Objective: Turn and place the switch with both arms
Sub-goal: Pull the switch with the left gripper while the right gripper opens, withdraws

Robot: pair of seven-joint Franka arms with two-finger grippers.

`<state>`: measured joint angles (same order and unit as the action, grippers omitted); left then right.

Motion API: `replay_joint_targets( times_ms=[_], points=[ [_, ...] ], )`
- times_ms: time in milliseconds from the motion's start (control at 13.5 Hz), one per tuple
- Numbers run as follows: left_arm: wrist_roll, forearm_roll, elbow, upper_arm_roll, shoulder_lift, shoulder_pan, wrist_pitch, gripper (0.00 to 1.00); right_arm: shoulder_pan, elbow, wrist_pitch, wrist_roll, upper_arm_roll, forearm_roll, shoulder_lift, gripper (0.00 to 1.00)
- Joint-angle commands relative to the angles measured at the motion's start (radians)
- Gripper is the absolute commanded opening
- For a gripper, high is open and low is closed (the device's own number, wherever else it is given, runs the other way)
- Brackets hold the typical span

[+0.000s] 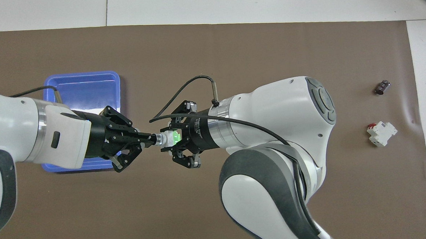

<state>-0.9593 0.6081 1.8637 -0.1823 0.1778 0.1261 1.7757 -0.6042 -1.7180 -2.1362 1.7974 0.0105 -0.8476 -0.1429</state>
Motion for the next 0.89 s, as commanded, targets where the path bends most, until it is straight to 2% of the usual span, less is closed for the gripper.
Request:
replay_joint_targets(
  times_ms=[0, 296, 369, 443, 517, 813],
  points=[
    [-0.026, -0.053, 0.002, 0.010, 0.012, 0.000, -0.041, 0.00, 0.017, 0.012, 0.007, 0.008, 0.009, -0.013, -0.003, 0.00],
    [-0.048, -0.065, 0.002, 0.010, 0.012, -0.005, -0.041, 0.00, 0.017, 0.012, 0.010, 0.008, 0.009, -0.013, -0.003, 0.00],
    [-0.049, -0.068, 0.003, 0.010, 0.012, -0.005, -0.041, 0.00, 0.021, 0.011, 0.015, 0.008, 0.009, -0.013, -0.003, 0.08],
    [-0.049, -0.073, 0.003, 0.010, 0.012, -0.005, -0.041, 0.00, 0.021, 0.009, 0.015, 0.004, 0.009, -0.008, 0.003, 0.47],
    [-0.049, -0.073, 0.003, 0.010, 0.012, -0.005, -0.039, 0.00, 0.020, 0.008, 0.015, -0.003, 0.009, 0.008, 0.006, 0.77],
    [-0.058, -0.113, 0.012, 0.012, 0.014, -0.006, -0.024, 0.00, 0.037, 0.000, 0.061, -0.100, 0.014, 0.085, 0.037, 0.96]
  ],
)
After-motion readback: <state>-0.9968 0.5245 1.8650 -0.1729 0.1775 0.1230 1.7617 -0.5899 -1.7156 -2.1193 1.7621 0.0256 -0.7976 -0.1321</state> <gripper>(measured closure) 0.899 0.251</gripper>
